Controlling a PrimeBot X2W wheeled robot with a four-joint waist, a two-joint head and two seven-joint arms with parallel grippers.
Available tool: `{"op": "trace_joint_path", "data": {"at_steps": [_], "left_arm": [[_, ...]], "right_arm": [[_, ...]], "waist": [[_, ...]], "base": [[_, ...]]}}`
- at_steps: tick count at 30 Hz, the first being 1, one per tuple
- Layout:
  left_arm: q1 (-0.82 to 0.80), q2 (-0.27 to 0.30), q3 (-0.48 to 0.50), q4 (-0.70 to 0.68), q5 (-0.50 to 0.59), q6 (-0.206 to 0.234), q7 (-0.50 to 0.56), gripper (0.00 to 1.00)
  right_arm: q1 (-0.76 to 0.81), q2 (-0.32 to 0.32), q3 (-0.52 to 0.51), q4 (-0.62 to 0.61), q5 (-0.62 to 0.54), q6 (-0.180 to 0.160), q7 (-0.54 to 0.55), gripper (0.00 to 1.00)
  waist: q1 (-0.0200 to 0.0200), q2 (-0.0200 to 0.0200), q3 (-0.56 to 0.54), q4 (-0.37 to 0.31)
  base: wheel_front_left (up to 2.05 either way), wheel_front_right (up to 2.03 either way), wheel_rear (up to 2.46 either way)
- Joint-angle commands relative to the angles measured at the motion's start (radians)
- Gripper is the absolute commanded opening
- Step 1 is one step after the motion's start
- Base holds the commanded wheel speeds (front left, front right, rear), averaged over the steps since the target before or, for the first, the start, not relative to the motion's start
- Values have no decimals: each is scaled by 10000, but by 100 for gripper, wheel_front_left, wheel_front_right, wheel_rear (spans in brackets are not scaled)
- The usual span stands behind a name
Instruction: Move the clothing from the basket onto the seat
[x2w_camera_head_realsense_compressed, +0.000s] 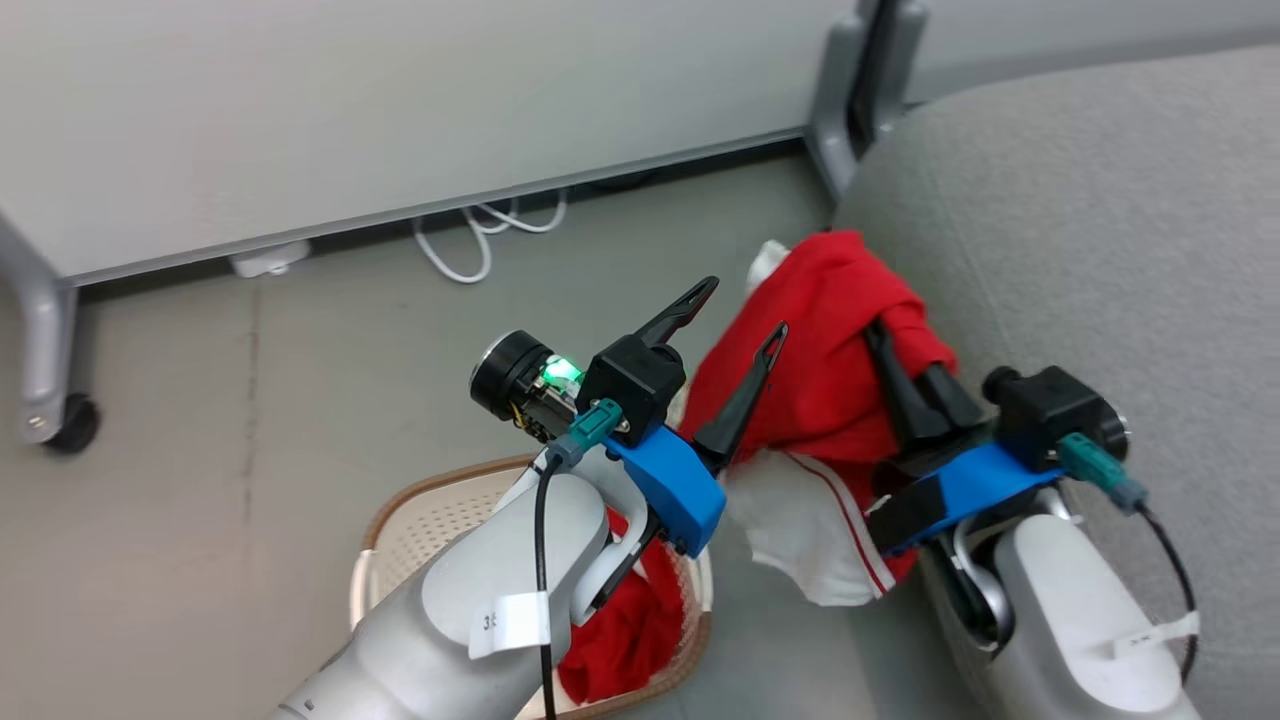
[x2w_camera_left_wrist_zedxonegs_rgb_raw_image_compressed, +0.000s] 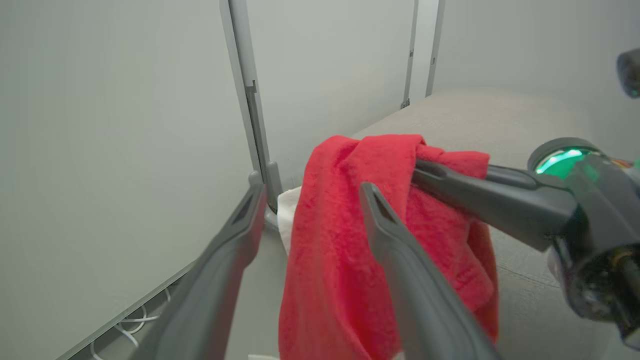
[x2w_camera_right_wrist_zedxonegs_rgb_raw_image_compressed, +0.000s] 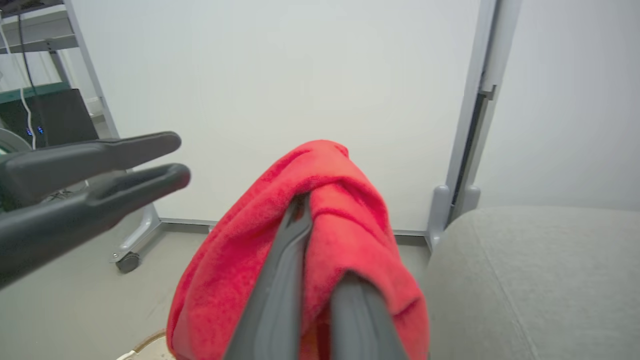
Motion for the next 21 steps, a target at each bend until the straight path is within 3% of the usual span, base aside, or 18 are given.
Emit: {"op": "trace_joint_path", "data": {"at_steps": [1, 15, 21], "left_arm": [[45, 43, -49, -43, 107, 0, -27, 100], [-138, 41, -407, 2, 407, -221, -29, 100], [-126, 10, -610, 76, 485, -324, -28, 100]], "right_arm": [[207, -106, -245, -225, -65, 1, -9, 0], [1187, -223, -1587, -1510, -140, 1, -9, 0], [1778, -201, -2108, -1878, -138, 1, -8, 0]], "waist": [[0, 0, 252, -545], [0, 0, 710, -2337], [0, 0, 812, -2811]], "base": [[0, 0, 0], [0, 0, 0], [0, 0, 0]]}}
